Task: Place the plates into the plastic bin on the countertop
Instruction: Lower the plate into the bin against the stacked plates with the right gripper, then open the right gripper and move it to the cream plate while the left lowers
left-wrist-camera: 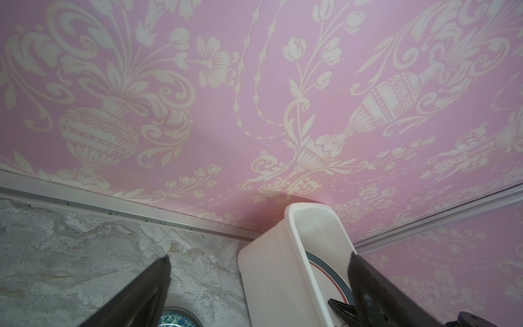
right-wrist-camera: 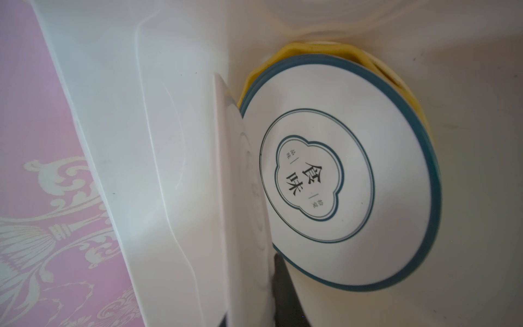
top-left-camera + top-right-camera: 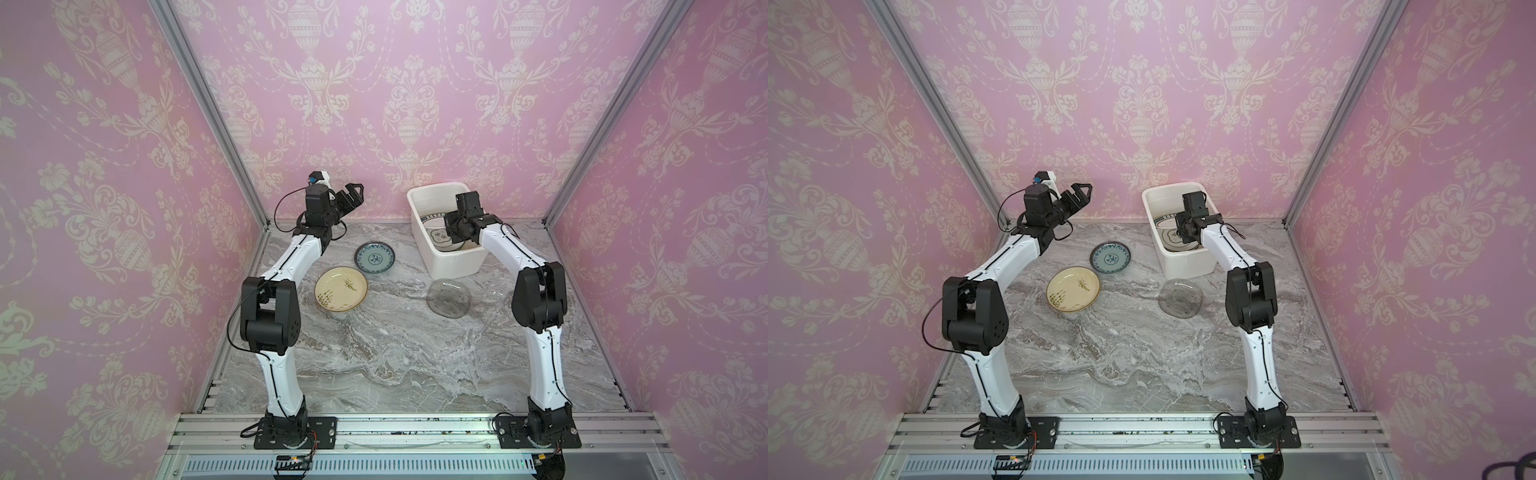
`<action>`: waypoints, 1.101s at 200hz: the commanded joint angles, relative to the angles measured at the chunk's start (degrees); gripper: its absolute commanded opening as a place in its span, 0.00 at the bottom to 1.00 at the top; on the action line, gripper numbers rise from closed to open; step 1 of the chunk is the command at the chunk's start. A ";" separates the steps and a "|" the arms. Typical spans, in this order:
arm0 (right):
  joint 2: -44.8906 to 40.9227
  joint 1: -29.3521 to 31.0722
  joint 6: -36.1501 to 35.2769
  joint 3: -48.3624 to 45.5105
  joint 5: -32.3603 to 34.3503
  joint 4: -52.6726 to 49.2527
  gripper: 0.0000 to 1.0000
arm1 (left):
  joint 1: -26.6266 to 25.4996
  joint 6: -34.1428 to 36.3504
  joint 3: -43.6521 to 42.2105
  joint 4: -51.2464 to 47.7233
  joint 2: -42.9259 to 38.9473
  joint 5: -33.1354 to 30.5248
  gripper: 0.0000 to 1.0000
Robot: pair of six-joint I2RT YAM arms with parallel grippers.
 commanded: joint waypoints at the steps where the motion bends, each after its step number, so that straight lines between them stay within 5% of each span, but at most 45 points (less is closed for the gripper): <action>1: 2.57 -0.94 3.55 0.61 0.12 -5.68 0.08 | 0.52 -0.96 1.63 -0.91 1.34 1.74 0.99; 81: 4.41 -0.95 4.27 1.66 -0.09 -8.27 0.12 | 1.49 -2.97 1.01 0.38 2.45 1.90 0.99; 106: 4.94 -1.01 4.34 2.25 -0.68 -8.99 0.25 | 1.80 -3.27 1.44 0.28 2.90 1.83 0.99; 149: 5.72 -1.13 3.56 3.98 -1.41 -11.44 0.62 | 2.16 -3.74 2.32 0.08 3.64 1.64 0.99; 220: 9.03 -1.56 2.53 9.87 -3.46 -15.85 0.87 | 2.42 -3.02 4.02 -2.01 3.86 1.03 0.99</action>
